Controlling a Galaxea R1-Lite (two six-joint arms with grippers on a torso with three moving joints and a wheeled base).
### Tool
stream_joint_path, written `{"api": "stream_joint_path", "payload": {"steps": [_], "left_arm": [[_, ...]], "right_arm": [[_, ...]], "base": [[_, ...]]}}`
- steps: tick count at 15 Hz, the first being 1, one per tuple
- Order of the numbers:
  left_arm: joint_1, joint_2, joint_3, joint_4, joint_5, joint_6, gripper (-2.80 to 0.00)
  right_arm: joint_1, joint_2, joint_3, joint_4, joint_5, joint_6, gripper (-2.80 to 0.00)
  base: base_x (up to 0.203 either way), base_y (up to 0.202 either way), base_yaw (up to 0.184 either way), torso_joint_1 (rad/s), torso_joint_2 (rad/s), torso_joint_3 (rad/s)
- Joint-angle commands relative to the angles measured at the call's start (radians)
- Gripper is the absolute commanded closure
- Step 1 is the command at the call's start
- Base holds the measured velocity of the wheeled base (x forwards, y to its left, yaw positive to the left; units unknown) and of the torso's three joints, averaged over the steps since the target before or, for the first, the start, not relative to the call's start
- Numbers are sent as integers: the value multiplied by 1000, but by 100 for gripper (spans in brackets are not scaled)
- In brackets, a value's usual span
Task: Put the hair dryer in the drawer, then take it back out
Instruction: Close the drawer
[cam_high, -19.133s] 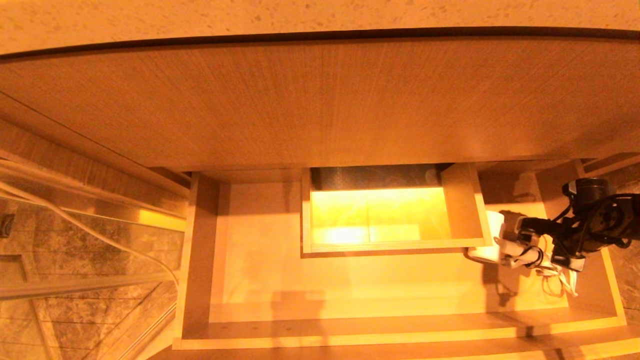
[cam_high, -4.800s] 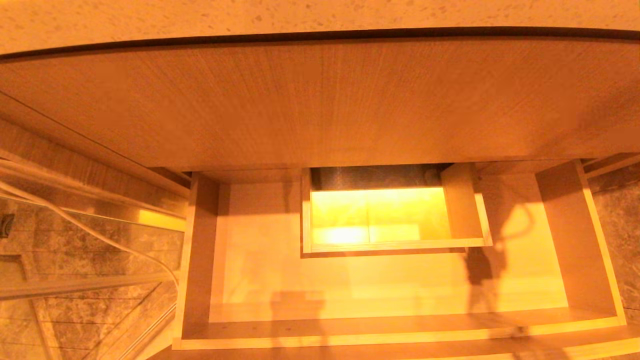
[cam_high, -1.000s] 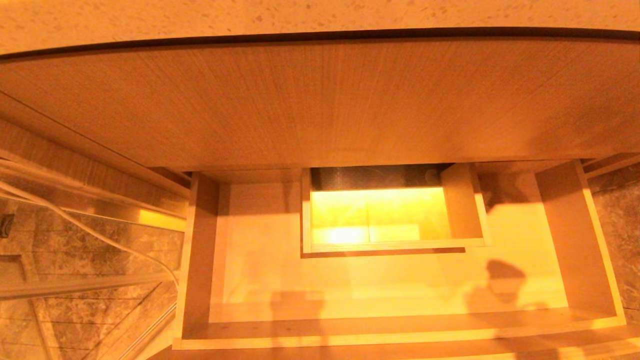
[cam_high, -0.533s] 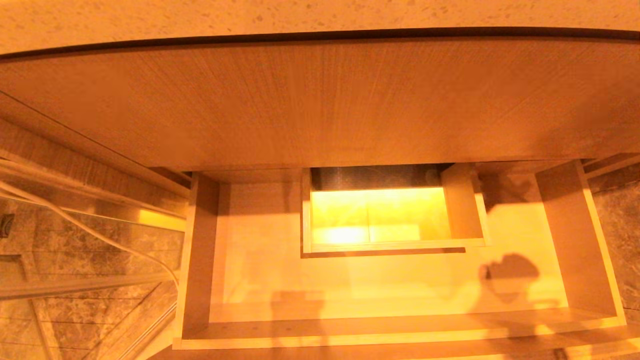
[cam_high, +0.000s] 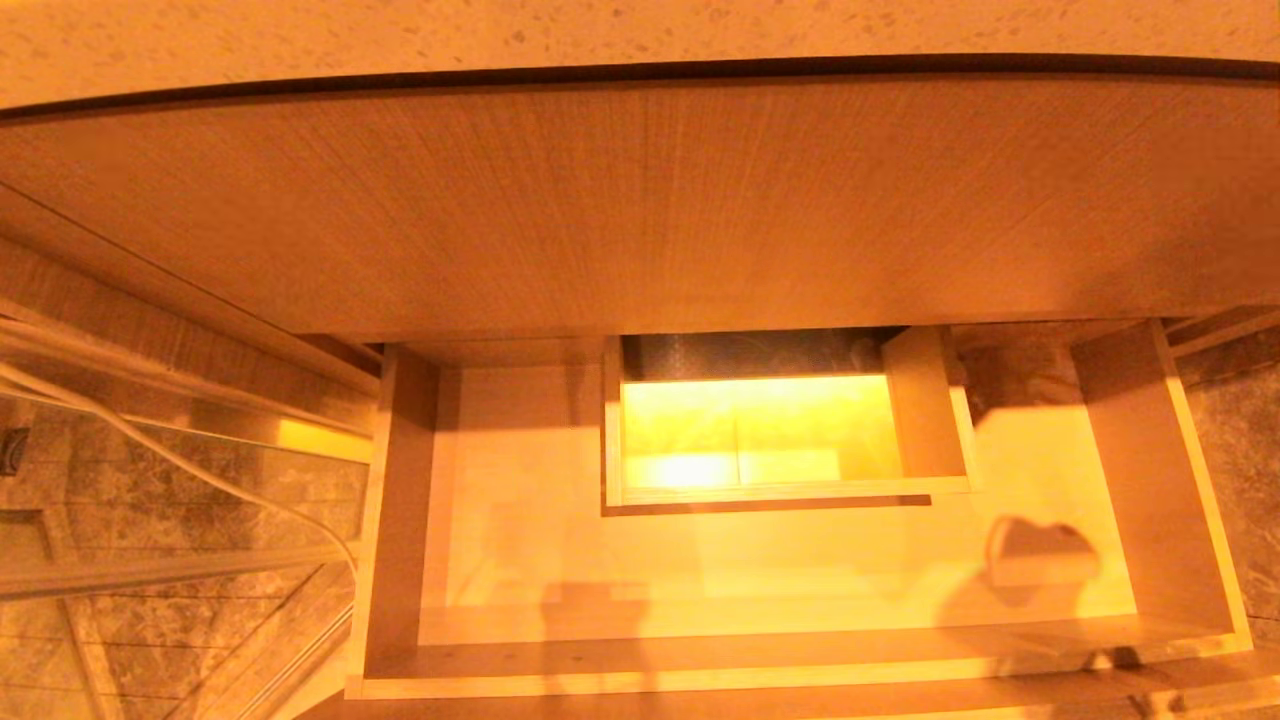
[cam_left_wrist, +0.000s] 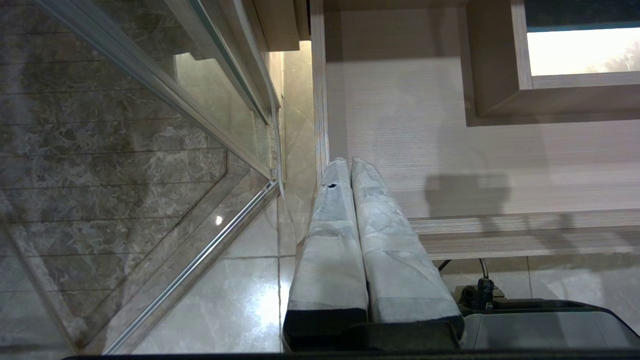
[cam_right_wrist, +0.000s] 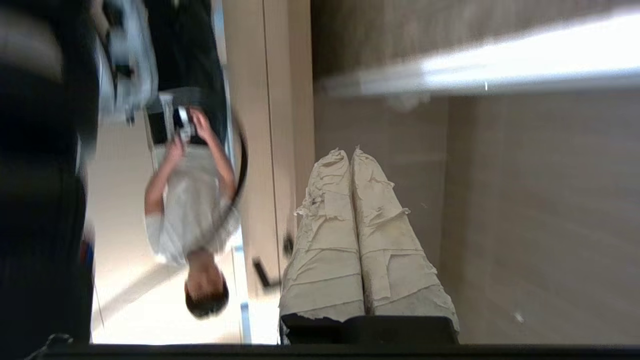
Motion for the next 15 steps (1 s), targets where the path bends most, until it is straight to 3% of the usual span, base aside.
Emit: {"api": "stream_joint_path", "payload": {"steps": [1,8,15], "left_arm": [[0,0,0,-1,0,0,0],[0,0,0,-1,0,0,0],[0,0,0,-1,0,0,0]], "right_arm": [[-2,86,76,-139,5,-6,0],[-163,199,188,-246,3,-7,0],[-187,353,383,-609,-3,-15,0]], "base": [[0,0,0,0,0,0],[0,0,0,0,0,0],[0,0,0,0,0,0]]}}
